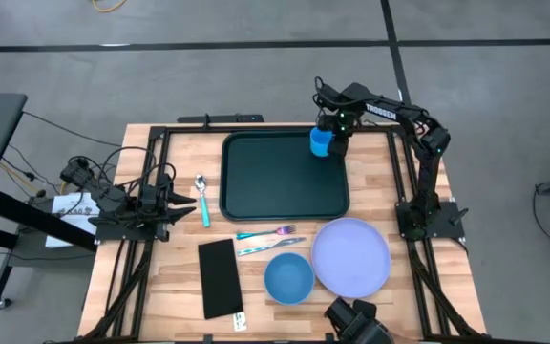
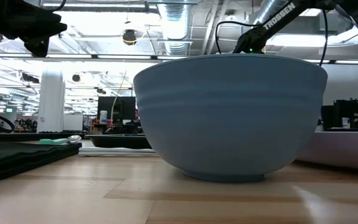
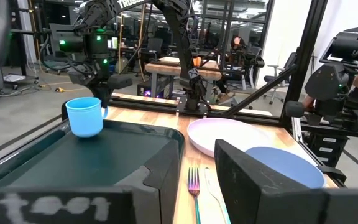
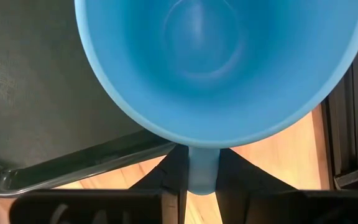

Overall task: Set up tray
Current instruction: Put the light blue mug in the top right of the black serving tray

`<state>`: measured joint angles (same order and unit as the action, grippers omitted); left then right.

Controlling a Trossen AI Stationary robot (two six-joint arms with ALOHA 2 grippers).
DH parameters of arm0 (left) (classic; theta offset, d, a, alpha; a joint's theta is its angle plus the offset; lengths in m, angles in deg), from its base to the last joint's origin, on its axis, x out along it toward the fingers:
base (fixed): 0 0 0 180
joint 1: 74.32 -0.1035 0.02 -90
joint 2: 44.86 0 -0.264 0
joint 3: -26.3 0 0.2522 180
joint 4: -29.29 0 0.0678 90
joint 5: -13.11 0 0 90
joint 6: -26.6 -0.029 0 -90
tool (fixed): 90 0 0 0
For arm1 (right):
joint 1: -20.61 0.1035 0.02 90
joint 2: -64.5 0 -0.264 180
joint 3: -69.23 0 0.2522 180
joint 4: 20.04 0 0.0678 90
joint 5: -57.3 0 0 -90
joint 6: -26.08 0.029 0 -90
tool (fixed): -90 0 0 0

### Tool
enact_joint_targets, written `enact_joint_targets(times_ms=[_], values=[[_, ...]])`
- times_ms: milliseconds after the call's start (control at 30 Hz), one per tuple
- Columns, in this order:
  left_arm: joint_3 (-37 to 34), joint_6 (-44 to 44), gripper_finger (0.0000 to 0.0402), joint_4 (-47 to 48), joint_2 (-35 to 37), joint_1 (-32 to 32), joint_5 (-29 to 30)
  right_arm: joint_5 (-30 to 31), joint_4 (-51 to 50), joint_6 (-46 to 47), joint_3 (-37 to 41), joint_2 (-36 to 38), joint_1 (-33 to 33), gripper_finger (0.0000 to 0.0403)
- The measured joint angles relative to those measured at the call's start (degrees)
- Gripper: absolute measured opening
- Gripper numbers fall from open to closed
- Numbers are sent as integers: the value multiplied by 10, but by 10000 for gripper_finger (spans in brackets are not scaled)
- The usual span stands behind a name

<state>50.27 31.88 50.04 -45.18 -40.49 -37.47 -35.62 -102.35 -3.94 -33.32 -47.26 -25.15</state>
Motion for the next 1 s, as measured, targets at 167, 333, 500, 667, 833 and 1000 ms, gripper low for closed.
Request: enact_joint_targets(times_ms=[167,333,500,667,833,1000], values=[[0,0,94,0,0,0,0,0,0,0,0,0,0,52],[0,0,94,0,0,0,0,0,-2,0,0,0,0,66],[0,0,94,0,0,0,0,0,-2,1,0,0,0,75],[0,0,94,0,0,0,0,0,-2,1,0,0,0,75],[0,0,94,0,0,0,0,39,-4,2,0,0,0,77],[0,0,94,0,0,0,0,52,-24,12,-25,0,1,77]])
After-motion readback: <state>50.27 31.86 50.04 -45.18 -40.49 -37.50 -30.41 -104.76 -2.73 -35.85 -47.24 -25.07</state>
